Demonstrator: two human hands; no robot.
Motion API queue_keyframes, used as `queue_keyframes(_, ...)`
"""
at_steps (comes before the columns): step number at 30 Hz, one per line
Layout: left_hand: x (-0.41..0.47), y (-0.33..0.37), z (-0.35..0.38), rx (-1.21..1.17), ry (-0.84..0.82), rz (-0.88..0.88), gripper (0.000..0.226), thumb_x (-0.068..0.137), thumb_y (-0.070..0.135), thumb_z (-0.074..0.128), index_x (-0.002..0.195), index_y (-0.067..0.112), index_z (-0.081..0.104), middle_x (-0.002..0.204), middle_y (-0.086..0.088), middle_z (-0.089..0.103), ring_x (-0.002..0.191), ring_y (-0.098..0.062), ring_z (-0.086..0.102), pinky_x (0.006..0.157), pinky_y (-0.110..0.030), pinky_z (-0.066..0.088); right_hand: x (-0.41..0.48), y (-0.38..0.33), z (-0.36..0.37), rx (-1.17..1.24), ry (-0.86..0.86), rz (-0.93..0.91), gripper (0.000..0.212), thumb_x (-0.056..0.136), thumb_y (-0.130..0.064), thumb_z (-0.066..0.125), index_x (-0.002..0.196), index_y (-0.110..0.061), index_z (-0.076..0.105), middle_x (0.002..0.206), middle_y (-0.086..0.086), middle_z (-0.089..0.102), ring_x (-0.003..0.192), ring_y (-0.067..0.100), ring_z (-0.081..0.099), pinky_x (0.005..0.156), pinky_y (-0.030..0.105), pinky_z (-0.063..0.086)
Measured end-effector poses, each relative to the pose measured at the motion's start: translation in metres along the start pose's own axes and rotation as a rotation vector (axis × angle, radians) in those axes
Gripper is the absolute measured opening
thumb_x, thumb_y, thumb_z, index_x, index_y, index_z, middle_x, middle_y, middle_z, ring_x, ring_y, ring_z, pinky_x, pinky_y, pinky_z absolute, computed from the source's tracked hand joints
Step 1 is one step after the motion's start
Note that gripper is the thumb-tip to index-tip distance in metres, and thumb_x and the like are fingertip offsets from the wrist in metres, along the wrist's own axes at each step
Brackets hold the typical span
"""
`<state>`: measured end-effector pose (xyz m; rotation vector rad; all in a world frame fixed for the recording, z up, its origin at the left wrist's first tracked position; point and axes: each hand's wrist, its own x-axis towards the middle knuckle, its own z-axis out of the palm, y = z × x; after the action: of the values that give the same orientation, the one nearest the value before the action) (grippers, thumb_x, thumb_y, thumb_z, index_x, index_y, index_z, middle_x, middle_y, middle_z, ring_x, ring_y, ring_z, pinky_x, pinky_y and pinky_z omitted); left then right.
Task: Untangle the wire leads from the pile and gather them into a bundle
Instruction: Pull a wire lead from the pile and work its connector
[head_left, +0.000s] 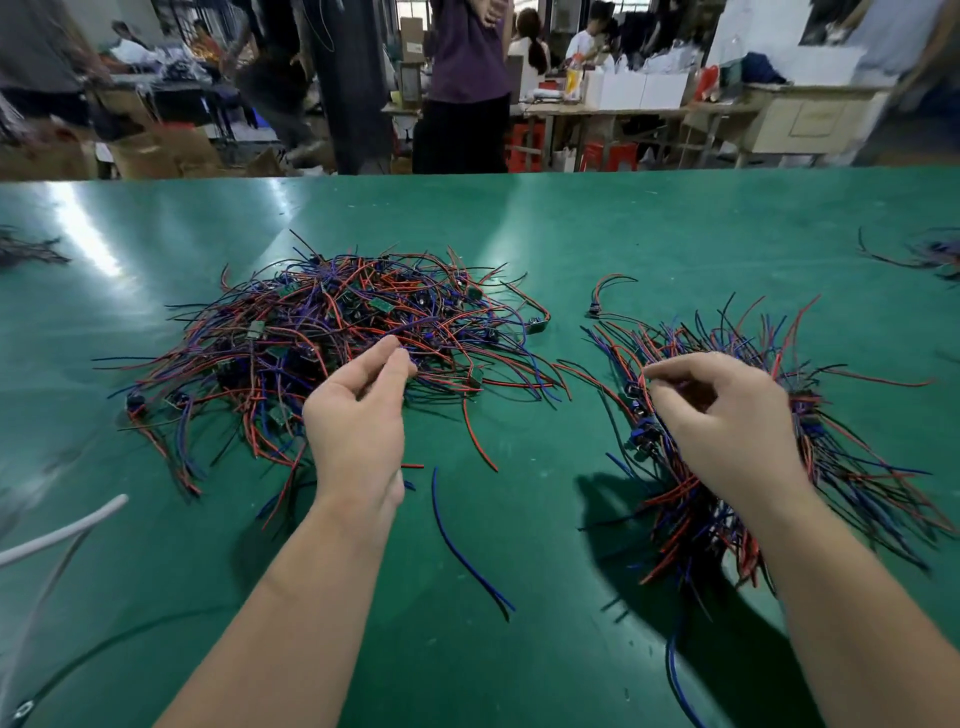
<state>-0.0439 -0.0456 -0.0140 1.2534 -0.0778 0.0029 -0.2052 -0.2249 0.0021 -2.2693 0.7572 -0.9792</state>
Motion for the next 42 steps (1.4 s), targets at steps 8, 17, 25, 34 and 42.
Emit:
queue_keyframes(8,-0.033,0.009,0.01,0.061,-0.332,0.272,0.019,0.081,0.002,0.07,0.086,0.02,0.075,0.083,0.005,0.072,0.072,-0.006,0.063,0.071,-0.017,0.051,-0.005,-0.016,0.012,0.72,-0.286,0.406,0.015,0.094,-0.01,0.055,0.094,-0.004,0.068,0.069,0.007,0.069,0.054,0.013,0.062,0.054,0.021,0.051)
queue_keyframes(17,-0.064,-0.005,0.013,0.463,-1.07,0.265,0.022,0.069,0.007,0.066,0.073,0.026,0.076,0.077,-0.001,0.073,0.074,-0.017,0.066,0.067,-0.028,0.052,-0.013,-0.025,0.02,1.142,-0.527,0.546,0.027,0.072,-0.017,0.061,0.095,-0.004,0.065,0.078,0.01,0.072,0.061,0.014,0.066,0.055,0.018,0.052)
queue_keyframes(25,-0.048,0.001,0.017,0.4,-0.653,-0.194,0.026,0.09,-0.002,0.045,0.084,0.014,0.065,0.082,-0.007,0.073,0.054,-0.011,0.064,0.055,-0.024,0.049,-0.016,-0.02,0.013,1.212,-0.665,0.417,0.025,0.075,-0.008,0.059,0.091,-0.013,0.078,0.071,0.007,0.069,0.059,0.009,0.061,0.06,0.016,0.052)
queue_keyframes(34,-0.047,0.011,0.018,-0.183,-0.702,-0.315,0.037,0.079,0.038,0.051,0.104,0.015,0.065,0.101,-0.002,0.074,0.09,-0.013,0.068,0.086,-0.031,0.05,-0.028,-0.029,0.016,1.084,-1.009,0.333,0.028,0.077,-0.011,0.068,0.104,-0.008,0.073,0.079,0.012,0.071,0.064,0.016,0.065,0.061,0.019,0.052)
queue_keyframes(42,-0.037,0.027,0.008,-0.281,-0.649,-0.243,0.032,0.059,0.039,0.072,0.083,0.018,0.077,0.069,0.0,0.07,0.041,-0.004,0.057,0.039,-0.013,0.045,-0.017,-0.027,0.008,1.053,-0.85,0.482,0.025,0.075,-0.023,0.064,0.091,-0.008,0.076,0.074,0.014,0.069,0.053,0.017,0.065,0.045,0.02,0.05)
